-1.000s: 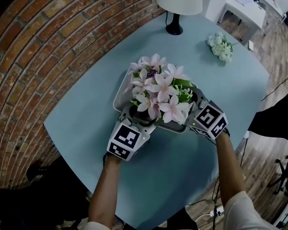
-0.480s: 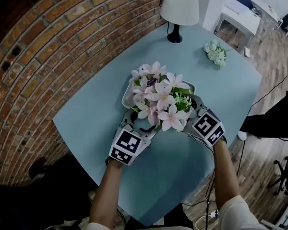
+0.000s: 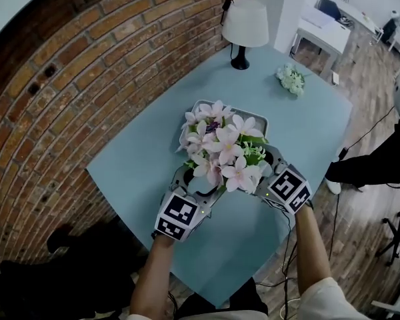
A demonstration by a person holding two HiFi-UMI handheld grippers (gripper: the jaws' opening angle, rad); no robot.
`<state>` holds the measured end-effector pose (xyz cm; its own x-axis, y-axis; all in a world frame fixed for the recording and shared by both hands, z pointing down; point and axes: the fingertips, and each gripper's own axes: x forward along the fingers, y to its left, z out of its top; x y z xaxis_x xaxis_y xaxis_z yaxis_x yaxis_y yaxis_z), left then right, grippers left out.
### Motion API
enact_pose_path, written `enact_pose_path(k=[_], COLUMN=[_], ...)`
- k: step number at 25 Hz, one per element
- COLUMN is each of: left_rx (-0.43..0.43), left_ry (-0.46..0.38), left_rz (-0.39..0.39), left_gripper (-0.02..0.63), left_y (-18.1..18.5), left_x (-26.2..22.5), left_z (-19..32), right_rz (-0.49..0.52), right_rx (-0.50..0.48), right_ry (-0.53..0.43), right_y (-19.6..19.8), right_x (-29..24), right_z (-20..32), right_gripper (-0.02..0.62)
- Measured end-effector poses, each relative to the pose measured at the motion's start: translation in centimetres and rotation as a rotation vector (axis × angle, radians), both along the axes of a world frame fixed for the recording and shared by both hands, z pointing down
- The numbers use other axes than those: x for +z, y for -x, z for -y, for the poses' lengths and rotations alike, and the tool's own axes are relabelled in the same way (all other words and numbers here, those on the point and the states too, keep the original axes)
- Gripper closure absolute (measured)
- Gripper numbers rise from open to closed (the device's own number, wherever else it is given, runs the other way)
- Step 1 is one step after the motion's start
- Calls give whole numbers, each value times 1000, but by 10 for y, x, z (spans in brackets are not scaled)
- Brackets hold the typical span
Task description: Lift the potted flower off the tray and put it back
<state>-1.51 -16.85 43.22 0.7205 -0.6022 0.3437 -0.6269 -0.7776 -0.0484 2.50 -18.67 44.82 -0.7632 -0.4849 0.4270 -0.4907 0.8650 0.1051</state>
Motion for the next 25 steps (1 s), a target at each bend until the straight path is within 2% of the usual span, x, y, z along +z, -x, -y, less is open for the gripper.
enact_pose_path(k=[6,13,18,25], left_rx=[30,62,62,87], left_ry=[0,-7,-51,-57], left_rz=[-23,-11,-71,-91], left_gripper=[264,264,268,270], left_y=[12,27,45,59], left_x=[-24,-66,-87,-113], left_z=[-49,-92,-128,-162], right_rz=[-10,-10,39,96], right_rx=[33,71,69,96], right_ry=[-18,-21,-31,-26], right_y=[10,25,42,54], right_x=[-28,-67,-86,-111], right_z=[-50,-94,-131,-166], right_gripper=[124,127,129,129])
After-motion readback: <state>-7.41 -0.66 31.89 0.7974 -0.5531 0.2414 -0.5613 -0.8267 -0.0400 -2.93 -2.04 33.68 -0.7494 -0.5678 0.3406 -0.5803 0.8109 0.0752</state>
